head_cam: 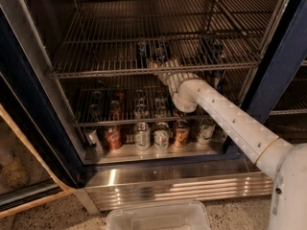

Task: Pick pepsi can from middle shelf of fridge

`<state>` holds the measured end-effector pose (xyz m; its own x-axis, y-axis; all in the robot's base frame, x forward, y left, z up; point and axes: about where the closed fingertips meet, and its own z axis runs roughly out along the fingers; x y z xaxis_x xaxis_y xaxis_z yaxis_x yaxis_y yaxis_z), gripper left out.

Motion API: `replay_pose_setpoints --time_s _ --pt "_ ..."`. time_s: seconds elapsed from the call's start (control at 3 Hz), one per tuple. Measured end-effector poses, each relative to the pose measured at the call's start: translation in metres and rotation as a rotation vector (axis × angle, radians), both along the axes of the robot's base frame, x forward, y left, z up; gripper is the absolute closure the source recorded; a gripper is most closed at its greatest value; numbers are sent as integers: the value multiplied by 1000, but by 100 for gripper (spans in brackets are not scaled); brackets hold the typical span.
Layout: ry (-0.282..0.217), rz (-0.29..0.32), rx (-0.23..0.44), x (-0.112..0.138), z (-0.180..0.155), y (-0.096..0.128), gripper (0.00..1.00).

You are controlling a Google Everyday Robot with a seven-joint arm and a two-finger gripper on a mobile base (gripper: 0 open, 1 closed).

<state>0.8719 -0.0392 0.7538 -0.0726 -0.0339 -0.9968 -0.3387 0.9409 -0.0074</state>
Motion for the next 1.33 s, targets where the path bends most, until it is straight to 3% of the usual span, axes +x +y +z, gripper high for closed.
replay_pose_setpoints --time_s 0.67,1.0,1.33 --pt "-1 -6 7 -10 1 -2 88" --pt "6 -17 15 -17 -1 -6 100" --pt "20 -29 27 -21 -6 -10 100"
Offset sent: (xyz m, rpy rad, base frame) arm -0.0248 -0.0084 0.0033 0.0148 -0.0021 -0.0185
